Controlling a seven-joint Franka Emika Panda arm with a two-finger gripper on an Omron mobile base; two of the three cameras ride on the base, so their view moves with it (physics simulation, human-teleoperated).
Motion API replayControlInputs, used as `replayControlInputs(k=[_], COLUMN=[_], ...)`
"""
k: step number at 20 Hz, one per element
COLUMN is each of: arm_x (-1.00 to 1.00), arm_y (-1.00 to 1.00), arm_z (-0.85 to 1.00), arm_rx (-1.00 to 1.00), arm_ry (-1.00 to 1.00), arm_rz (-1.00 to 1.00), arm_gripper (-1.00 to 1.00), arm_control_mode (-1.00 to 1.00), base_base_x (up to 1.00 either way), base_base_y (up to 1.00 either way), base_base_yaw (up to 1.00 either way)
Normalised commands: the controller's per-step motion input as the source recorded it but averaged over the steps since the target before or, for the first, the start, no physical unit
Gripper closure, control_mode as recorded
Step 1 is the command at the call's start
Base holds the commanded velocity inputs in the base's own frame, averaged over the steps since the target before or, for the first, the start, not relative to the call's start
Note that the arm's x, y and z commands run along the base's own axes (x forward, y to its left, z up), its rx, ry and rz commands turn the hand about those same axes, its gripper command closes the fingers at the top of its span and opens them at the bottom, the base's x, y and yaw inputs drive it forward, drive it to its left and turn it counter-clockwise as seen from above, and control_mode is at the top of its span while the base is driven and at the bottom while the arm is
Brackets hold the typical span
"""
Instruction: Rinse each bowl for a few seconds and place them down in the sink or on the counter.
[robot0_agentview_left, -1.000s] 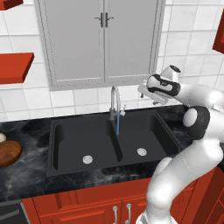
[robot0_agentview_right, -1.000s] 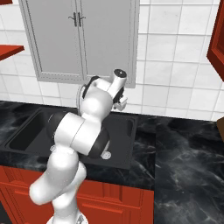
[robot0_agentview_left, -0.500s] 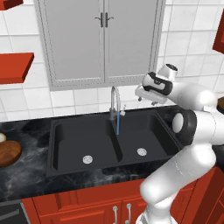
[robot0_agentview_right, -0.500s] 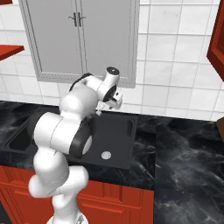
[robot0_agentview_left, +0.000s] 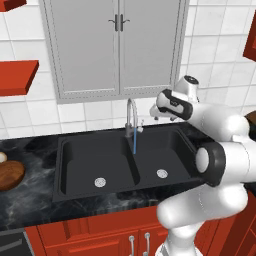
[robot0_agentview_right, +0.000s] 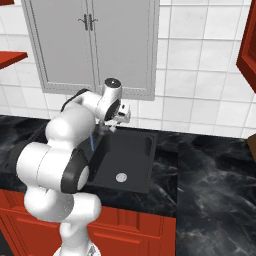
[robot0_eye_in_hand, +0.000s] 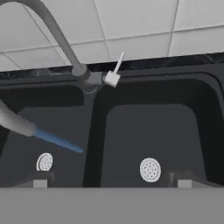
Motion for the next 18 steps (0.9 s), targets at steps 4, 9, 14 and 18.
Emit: replayControlInputs(k=[4, 9, 14, 18], arm_x=[-0.35, -0.23, -0.25, -0.15], arm_y=[0.03, 0.04, 0.04, 0.05], arm_z=[0.17, 0.28, 0.32, 0.15], arm_rx=[-0.08, -0.03, -0.03, -0.02], arm_ry=[-0.12, -0.04, 0.0, 0.0], arm_rz=[0.12, 0.04, 0.0, 0.0], arm_gripper=[-1.0, -1.0, -1.0, -1.0], arm_control_mode=[-1.0, -1.0, -1.0, 1.0], base_base_x=[0.0, 0.0, 0.0, -0.14], base_base_y=[0.0, 0.0, 0.0, 0.05], base_base_yaw=[0.0, 0.0, 0.0, 0.0])
